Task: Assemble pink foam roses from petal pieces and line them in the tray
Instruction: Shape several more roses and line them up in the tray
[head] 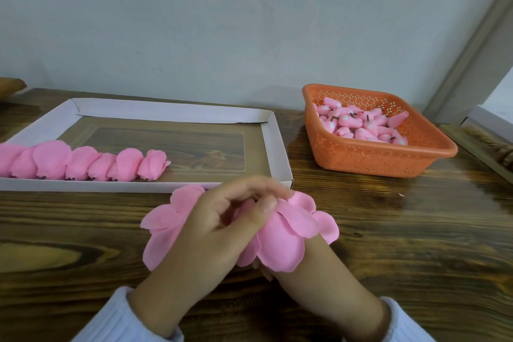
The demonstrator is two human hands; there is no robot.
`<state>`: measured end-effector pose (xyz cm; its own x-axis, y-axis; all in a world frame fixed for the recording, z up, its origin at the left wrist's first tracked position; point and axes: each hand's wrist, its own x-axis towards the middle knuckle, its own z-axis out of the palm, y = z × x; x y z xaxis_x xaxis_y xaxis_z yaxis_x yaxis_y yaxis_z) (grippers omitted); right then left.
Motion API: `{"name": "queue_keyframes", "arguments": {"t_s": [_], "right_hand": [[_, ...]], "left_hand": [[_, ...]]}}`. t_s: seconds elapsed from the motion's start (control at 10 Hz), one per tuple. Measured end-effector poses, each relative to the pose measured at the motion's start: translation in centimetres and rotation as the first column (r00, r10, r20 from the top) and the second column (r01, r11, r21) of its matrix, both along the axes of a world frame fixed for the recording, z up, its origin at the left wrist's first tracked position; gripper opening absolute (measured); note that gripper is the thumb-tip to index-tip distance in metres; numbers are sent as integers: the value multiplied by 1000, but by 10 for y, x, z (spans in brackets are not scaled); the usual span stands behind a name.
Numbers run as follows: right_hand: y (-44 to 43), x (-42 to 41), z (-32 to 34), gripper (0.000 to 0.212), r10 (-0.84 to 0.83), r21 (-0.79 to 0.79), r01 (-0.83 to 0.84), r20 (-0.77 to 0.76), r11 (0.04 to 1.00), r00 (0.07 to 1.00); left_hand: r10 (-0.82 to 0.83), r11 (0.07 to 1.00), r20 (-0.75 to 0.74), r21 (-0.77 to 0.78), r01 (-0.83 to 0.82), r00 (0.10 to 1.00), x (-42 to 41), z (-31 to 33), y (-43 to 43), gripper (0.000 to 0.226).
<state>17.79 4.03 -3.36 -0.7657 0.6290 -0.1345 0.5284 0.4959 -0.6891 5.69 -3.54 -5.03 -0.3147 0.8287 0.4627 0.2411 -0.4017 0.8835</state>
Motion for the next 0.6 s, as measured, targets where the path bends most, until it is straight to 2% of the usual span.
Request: {"name": "queue_keyframes", "arguments": {"t_s": [0.1, 0.2, 0.3, 0.4, 0.5, 0.6], "right_hand": [[-35, -73, -32, 36, -342, 386, 118, 586, 915, 735], [-17, -48, -26, 40, -211, 190, 115, 625, 975, 752], [-12, 5, 4, 43, 2, -334, -59, -166, 941, 986], [-6, -1, -9, 34, 141, -95, -184, -350, 978, 926], [0, -3, -11, 19, 184, -132, -245, -360, 960, 915], [10, 6, -3, 26, 159, -383, -296, -351, 875, 923]], "left_hand": [[-89, 988, 30, -120, 92, 996, 3, -3, -1, 27], [-54, 990, -16, -130, 51, 998, 7, -6, -1, 33], [13, 993, 25, -121, -10, 1000, 12, -5, 1, 32], [104, 983, 88, -161, -89, 991, 15, -9, 3, 26], [186, 969, 145, -190, -157, 972, 13, -13, 5, 26], [237, 966, 264, -169, -197, 935, 9, -15, 6, 28]]}}
